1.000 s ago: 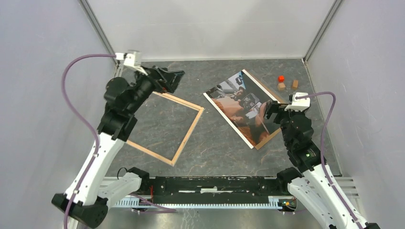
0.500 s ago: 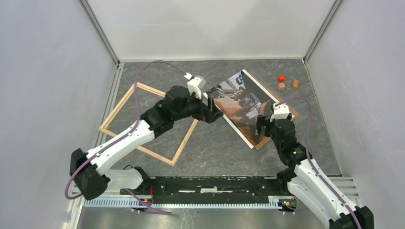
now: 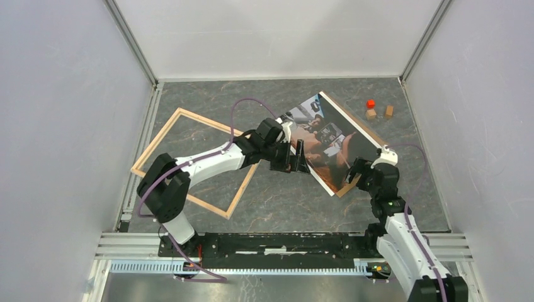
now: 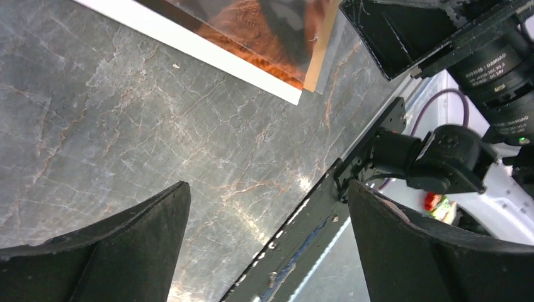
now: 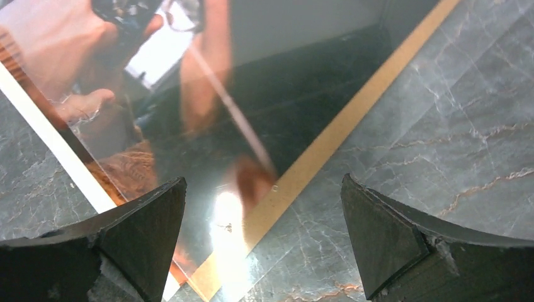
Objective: Put the photo into the frame
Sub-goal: Pick up the photo frame item at the center of the board.
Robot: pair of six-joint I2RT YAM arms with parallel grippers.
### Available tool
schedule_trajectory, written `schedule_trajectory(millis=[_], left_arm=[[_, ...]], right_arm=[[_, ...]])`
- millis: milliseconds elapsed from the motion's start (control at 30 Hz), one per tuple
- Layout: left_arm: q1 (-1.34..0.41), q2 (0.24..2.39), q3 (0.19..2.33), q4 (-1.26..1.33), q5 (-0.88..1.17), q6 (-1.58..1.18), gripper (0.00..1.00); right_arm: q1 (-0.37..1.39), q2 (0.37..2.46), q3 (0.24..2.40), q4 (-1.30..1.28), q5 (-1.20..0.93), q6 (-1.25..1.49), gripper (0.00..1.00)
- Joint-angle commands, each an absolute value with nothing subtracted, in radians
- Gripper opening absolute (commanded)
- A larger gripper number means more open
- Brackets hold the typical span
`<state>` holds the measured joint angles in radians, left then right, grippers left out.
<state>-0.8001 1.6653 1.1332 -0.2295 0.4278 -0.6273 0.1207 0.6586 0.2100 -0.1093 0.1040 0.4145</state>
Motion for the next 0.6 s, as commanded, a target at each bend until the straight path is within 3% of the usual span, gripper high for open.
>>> schedule_trajectory(millis=[0,233,400,567], left_arm=[[-0.796,1.739,1.242,-0.178,0.435,-0.78,1.0],[-0.792,1.997,1.512,-0.119,0.398,-0.911,1.0],[-0.793,2.171,1.679,-0.127,0.415,-0.971,1.0],[-0.796,2.189,1.63,-0.005,0.363,-0.986,1.0]], right_arm=[[-0.006,0.699,0.212,-0.047,-0.091,0.434,0.98],[-0.368,0.752,0.221,-0.027,-0.394,0.374,0.98],[-0.632,0.863,0.12,0.157,-0.756,0.455,0.89],[-0.747,0.926,0.019,0.379,-0.869,0.575,0.88]])
